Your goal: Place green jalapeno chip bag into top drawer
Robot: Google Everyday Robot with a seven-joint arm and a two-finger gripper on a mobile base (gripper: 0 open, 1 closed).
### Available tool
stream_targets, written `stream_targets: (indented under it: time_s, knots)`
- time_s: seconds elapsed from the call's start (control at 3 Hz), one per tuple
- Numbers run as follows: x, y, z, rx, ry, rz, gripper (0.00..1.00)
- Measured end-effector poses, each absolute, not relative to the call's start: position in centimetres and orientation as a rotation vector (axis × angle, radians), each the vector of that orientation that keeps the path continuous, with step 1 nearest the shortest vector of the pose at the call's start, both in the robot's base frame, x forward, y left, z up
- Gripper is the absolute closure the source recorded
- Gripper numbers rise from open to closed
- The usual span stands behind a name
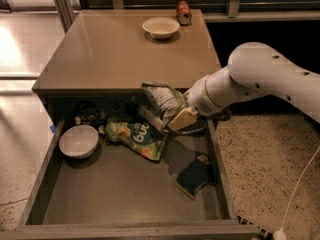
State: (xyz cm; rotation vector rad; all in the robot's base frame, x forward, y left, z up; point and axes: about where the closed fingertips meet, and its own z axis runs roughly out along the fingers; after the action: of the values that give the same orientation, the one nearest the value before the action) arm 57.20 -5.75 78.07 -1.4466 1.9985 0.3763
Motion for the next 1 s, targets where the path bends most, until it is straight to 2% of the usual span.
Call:
stream_targets:
  time_s: [0.33,0.67,1.0]
  knots:
    - [55.7,-5.4,76.1,-1.419,1.986,0.346,1.00]
    - [54.5,-3.6,69.6,-1.421,2.034,0.388,1.00]
    - [54.5,-3.6,69.6,-1.422,2.034,0.388,1.00]
